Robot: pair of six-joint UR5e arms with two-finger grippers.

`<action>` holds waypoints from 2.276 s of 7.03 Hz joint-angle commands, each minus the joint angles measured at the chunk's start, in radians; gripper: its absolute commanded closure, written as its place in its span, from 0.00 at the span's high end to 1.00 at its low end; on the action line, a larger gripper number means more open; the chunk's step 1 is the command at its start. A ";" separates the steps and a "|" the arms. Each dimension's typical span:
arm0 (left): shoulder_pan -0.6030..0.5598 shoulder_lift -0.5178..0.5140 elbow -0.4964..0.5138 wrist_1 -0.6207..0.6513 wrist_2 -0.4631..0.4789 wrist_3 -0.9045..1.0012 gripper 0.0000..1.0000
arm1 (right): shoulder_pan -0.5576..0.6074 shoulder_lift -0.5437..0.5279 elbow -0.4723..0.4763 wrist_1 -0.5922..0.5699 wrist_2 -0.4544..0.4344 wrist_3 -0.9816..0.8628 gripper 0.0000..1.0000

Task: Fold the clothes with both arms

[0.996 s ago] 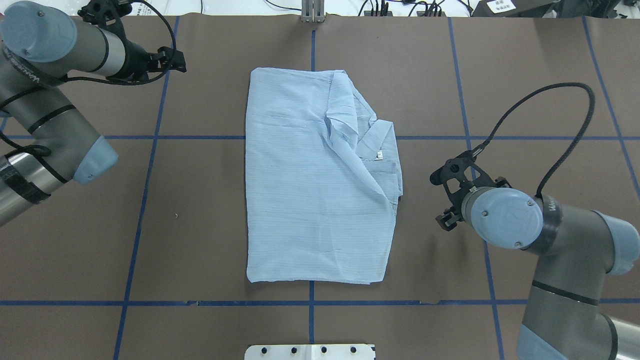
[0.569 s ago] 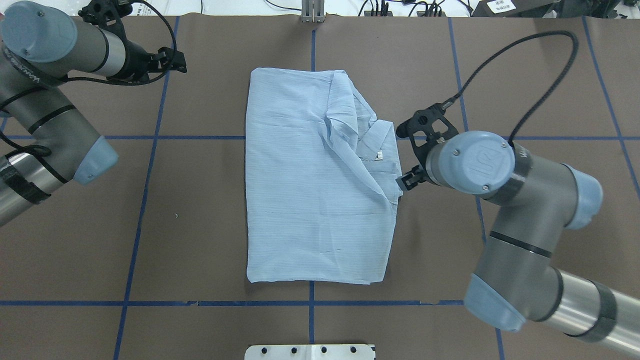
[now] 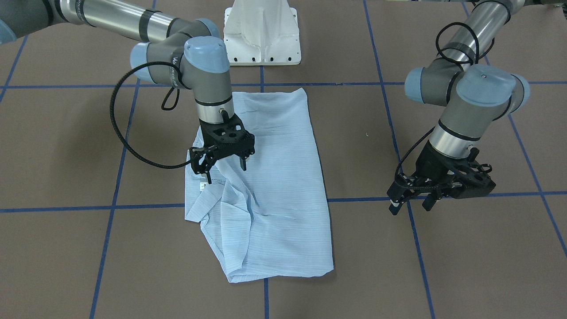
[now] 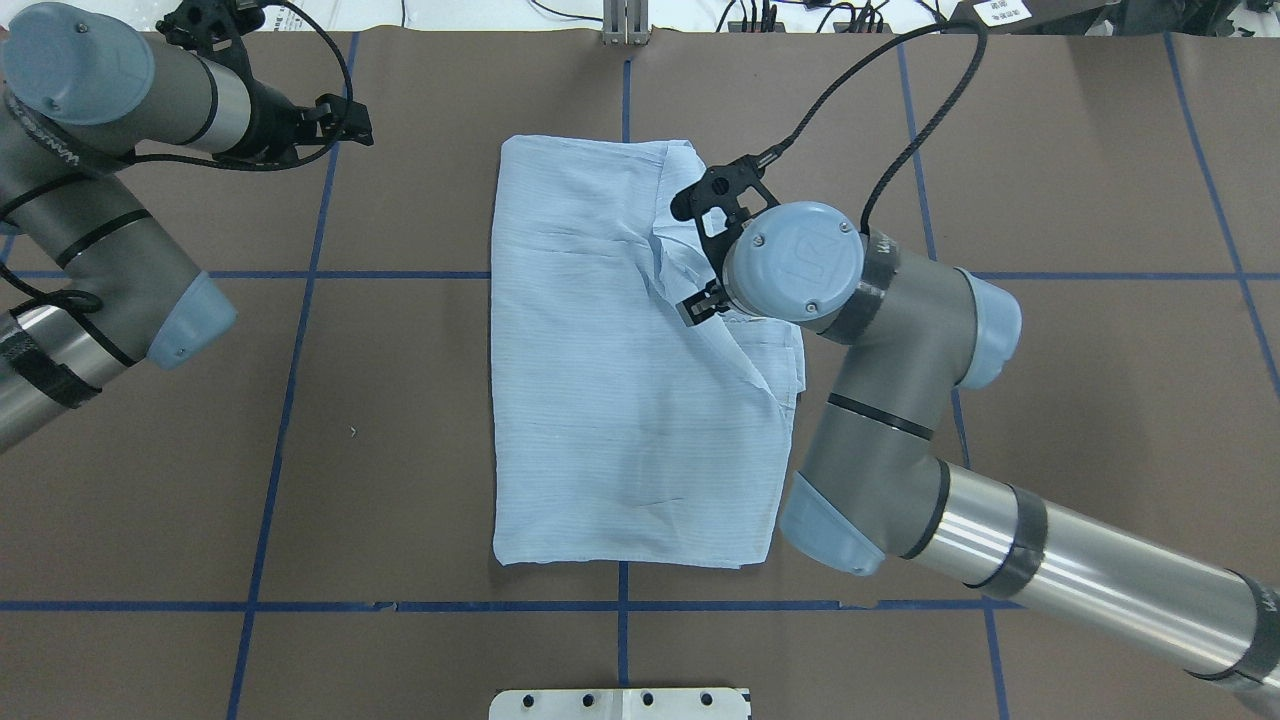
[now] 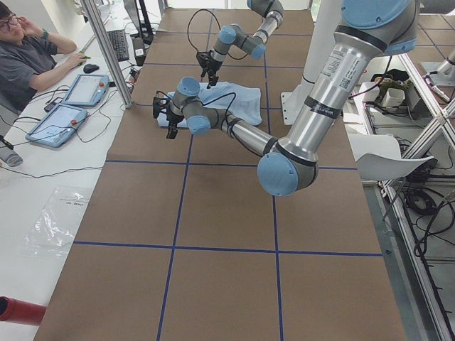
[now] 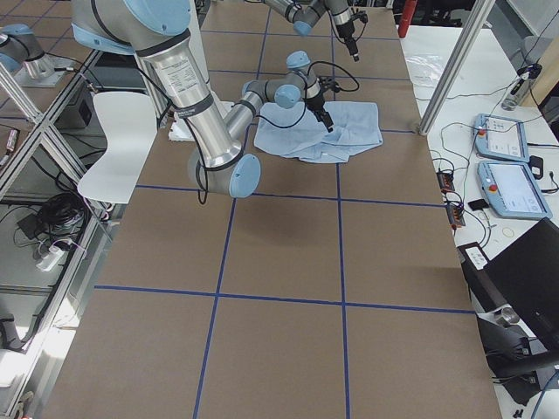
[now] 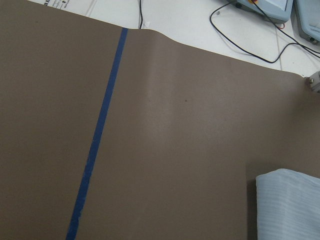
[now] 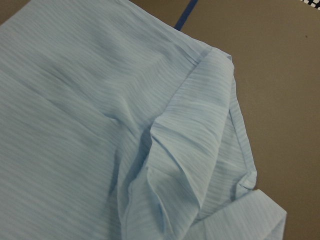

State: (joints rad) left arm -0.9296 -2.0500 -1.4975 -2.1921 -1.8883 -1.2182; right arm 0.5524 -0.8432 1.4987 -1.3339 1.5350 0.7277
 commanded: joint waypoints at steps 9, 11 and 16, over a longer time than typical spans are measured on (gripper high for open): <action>0.002 -0.004 0.006 -0.009 -0.002 -0.001 1.00 | 0.128 -0.003 -0.143 0.093 0.147 0.007 0.00; 0.002 -0.006 0.005 -0.005 -0.002 -0.001 1.00 | 0.148 -0.112 -0.105 0.114 0.125 -0.017 0.99; 0.006 -0.006 -0.012 0.002 -0.017 -0.003 1.00 | 0.162 -0.108 -0.010 0.113 0.148 -0.015 1.00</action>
State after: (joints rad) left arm -0.9246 -2.0555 -1.4986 -2.1919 -1.8936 -1.2210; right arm 0.7139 -0.9543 1.4657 -1.2194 1.6675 0.6984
